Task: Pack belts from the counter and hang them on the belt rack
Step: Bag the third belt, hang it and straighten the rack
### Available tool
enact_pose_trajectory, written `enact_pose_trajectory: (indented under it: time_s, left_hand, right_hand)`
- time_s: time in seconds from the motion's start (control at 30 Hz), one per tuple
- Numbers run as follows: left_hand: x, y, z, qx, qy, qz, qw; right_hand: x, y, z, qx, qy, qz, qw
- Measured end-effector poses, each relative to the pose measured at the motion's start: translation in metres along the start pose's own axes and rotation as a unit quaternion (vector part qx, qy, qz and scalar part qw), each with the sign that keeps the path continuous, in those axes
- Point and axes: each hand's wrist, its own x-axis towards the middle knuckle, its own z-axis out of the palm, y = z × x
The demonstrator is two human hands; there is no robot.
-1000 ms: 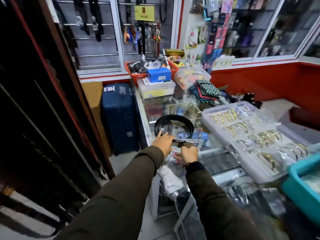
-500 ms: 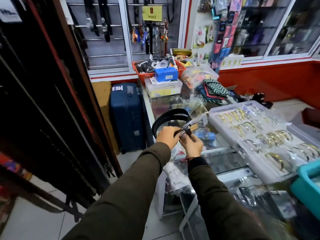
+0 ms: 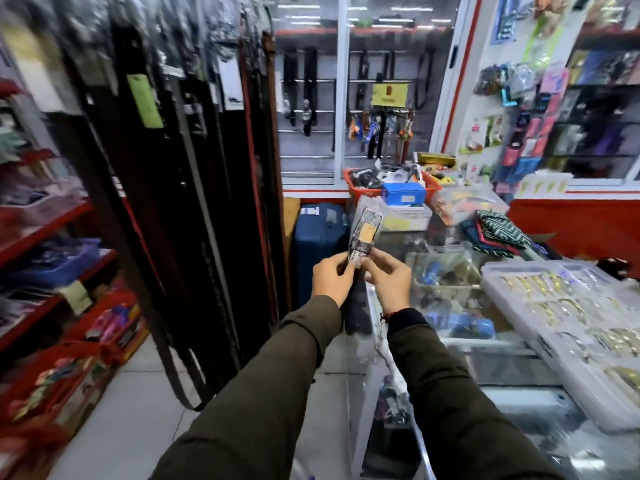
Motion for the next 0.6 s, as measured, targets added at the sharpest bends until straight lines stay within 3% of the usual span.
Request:
enact_pose_trajectory:
  time_s: [0.2,0.37,0.6]
  left_hand:
    - [-0.017,0.016,-0.052,0.073,0.098,0.046,0.991]
    - [-0.017,0.032,-0.099,-0.036,0.138,0.021,0.99]
    - [0.013,0.07,-0.152,-0.125,0.19,0.048,0.972]
  right_hand:
    - [-0.028,-0.027,0.047,0.025,-0.031,-0.055,0.998]
    - [-0.033,-0.055,0.076,0.063,-0.084,-0.066,0.992]
    - [-0.024,-0.117,0.119,0.113,-0.138,-0.081,0.981]
